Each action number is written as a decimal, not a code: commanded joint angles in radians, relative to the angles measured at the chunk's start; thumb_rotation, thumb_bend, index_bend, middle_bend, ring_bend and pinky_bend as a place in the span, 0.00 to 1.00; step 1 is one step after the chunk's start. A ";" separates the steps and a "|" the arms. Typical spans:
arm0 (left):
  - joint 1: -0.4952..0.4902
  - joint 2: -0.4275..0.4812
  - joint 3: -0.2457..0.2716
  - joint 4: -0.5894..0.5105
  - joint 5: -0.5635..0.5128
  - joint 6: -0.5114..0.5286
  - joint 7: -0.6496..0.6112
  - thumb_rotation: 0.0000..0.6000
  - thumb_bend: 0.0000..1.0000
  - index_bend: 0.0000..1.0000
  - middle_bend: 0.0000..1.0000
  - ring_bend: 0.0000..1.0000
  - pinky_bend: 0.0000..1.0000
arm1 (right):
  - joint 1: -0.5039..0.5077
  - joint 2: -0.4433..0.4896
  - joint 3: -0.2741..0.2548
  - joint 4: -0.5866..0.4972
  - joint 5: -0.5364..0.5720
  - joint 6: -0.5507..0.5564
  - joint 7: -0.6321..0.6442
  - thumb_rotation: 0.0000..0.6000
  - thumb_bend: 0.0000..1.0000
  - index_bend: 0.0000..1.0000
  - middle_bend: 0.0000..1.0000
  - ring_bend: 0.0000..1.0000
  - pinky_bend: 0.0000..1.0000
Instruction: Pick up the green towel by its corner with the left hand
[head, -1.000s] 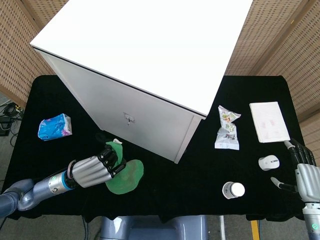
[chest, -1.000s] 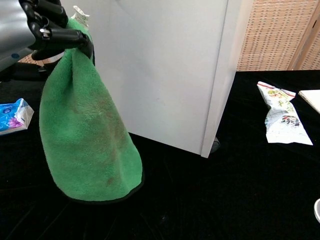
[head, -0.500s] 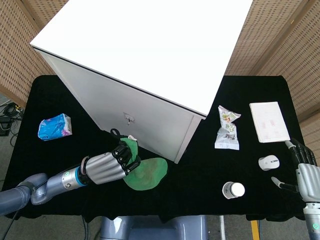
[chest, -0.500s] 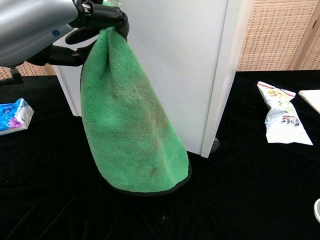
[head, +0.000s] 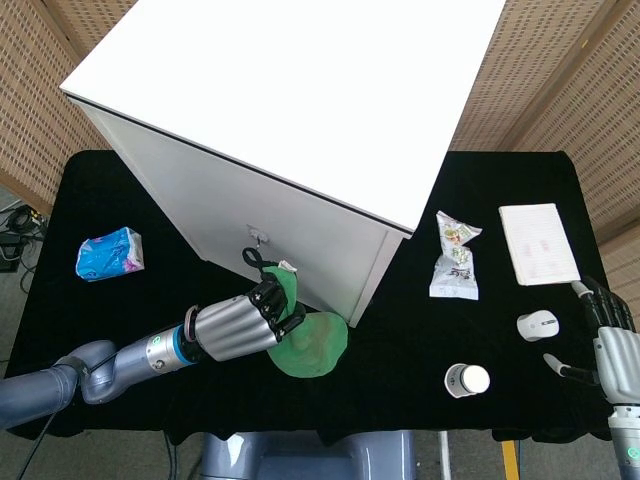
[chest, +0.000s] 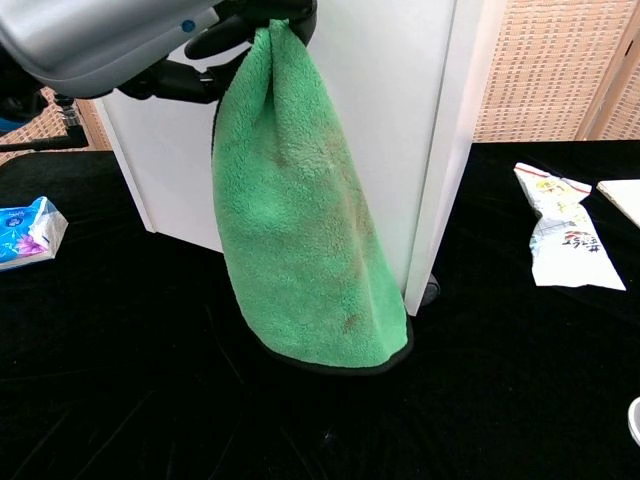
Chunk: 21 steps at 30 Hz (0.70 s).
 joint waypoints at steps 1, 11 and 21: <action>-0.003 -0.004 -0.003 -0.005 -0.012 -0.017 0.005 1.00 0.58 0.89 0.86 0.67 0.53 | 0.000 0.001 0.000 0.000 -0.001 0.001 0.002 1.00 0.12 0.00 0.00 0.00 0.00; -0.004 -0.018 -0.003 0.026 -0.027 -0.031 -0.004 1.00 0.58 0.89 0.86 0.67 0.53 | -0.001 0.001 0.000 0.000 -0.001 0.002 0.003 1.00 0.11 0.00 0.00 0.00 0.00; 0.004 -0.041 0.013 0.069 -0.035 -0.035 -0.014 1.00 0.56 0.88 0.86 0.67 0.53 | 0.000 0.001 -0.001 0.000 -0.003 0.001 0.006 1.00 0.12 0.00 0.00 0.00 0.00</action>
